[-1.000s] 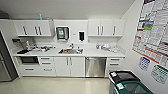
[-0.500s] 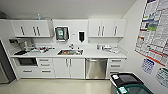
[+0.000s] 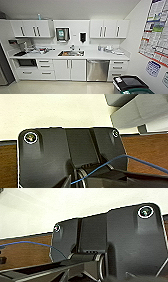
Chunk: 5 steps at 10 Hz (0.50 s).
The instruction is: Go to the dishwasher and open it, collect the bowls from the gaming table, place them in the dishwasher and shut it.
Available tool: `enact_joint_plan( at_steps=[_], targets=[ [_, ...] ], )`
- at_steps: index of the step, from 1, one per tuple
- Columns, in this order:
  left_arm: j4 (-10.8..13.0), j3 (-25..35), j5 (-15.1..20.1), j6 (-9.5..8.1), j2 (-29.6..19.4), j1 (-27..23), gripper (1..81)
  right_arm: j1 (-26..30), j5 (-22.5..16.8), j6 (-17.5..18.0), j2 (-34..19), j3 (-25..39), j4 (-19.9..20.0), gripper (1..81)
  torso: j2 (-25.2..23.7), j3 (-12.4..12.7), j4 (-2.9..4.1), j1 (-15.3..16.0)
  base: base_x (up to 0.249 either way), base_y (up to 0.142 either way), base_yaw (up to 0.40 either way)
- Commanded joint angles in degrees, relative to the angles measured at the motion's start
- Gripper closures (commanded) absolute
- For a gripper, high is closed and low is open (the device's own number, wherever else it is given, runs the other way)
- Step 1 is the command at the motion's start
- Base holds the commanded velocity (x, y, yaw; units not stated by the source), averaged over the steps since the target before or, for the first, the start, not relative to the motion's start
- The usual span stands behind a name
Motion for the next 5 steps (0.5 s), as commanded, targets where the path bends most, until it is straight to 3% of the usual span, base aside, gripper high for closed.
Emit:
enact_joint_plan(
  at_steps=[1, 2, 5],
  targets=[
    [0.25, 0.78, 2.95, 0.53, -0.55, -3.14, 1.0, 2.64, -2.69, -0.22, -1.0, 0.98, -0.23, 1.0, 0.0, 0.0, 0.0, 0.02, 0.136, 0.067, 0.0],
    [0.25, 0.78, 2.94, 0.53, -0.55, -3.14, 1.0, 2.64, -2.69, -0.22, -1.0, 0.98, -0.23, 1.0, -0.04, 0.02, 0.0, -0.09, 0.137, 0.062, 0.0],
    [0.33, 0.78, 3.03, 0.53, -0.46, -3.14, 1.0, 2.72, -2.69, -0.22, -1.0, 0.98, -0.23, 1.0, -0.06, 0.02, 0.0, -0.14, 0.137, 0.0, 0.0]
  ],
)
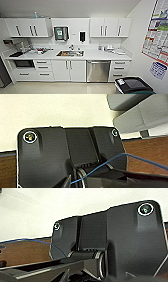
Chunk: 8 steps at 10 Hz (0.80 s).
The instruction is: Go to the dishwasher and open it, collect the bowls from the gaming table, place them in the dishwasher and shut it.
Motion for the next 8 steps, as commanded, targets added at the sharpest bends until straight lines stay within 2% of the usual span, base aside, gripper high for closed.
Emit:
enact_joint_plan(
  at_steps=[1, 8],
  targets=[
    [0.33, 0.78, 2.94, 0.51, -0.73, -2.78, 1.0, 2.61, -2.47, -0.18, -0.87, 0.91, -0.2, 1.0, 0.0, 0.0, 0.0, 0.0, 0.137, 0.0, 0.0],
    [0.16, 0.78, 2.94, 0.59, -0.82, -2.78, 1.0, 2.7, -2.48, -0.18, -0.87, 1.18, -0.2, 1.0, -0.06, 0.02, 0.0, -0.11, 0.136, 0.0, 0.0]
  ],
)
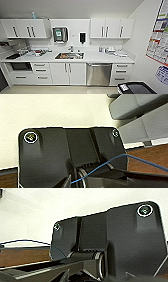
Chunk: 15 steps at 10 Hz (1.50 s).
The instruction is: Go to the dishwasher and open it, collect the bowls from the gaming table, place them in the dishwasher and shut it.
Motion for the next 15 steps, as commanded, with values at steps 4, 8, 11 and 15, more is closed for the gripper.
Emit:
enact_joint_plan(
  at_steps=[4, 8, 11, 15],
  targets=[
    [0.16, 0.78, 2.92, 0.51, -0.46, -3.22, 1.0, 2.88, -2.55, 0.0, -0.84, 1.07, 0.0, 1.0, 0.0, 0.0, 0.0, -0.01, 0.141, 0.0, 0.0],
    [0.16, 0.78, 2.92, 0.51, -0.46, -3.22, 1.0, 2.8, -2.63, -0.18, -0.93, 1.16, -0.18, 1.0, 0.0, 0.0, 0.0, -0.01, 0.146, 0.0, 0.0],
    [0.16, 0.78, 2.92, 0.51, -0.55, -3.22, 1.0, 2.88, -2.63, -0.18, -0.93, 1.16, -0.18, 1.0, 0.0, 0.0, 0.0, -0.01, 0.146, 0.0, 0.0],
    [0.25, 0.78, 2.92, 0.51, -0.46, -3.22, 1.0, 2.88, -2.72, -0.26, -0.93, 1.34, -0.27, 1.0, 0.0, 0.0, 0.0, -0.01, 0.146, 0.0, 0.0]
  ],
)
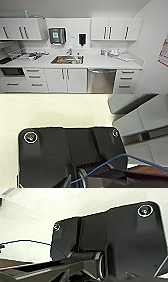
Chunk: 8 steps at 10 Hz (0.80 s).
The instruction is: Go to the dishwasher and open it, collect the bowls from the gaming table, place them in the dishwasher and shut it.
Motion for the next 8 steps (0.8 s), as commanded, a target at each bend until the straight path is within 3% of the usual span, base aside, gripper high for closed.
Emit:
enact_joint_plan(
  at_steps=[1, 8],
  targets=[
    [0.25, 0.78, 2.9, 0.51, -0.51, -3.25, 1.0, 2.97, -2.7, -0.26, -0.92, 1.31, -0.27, 1.0, 0.0, 0.0, 0.0, 0.03, 0.146, 0.0, 0.0],
    [0.25, 1.39, 2.02, 0.51, -0.68, -3.25, 1.0, 3.24, -2.7, -0.18, -1.18, 1.49, -0.18, 1.0, 0.0, 0.0, 0.0, 0.03, 0.146, 0.0, 0.0]
  ],
)
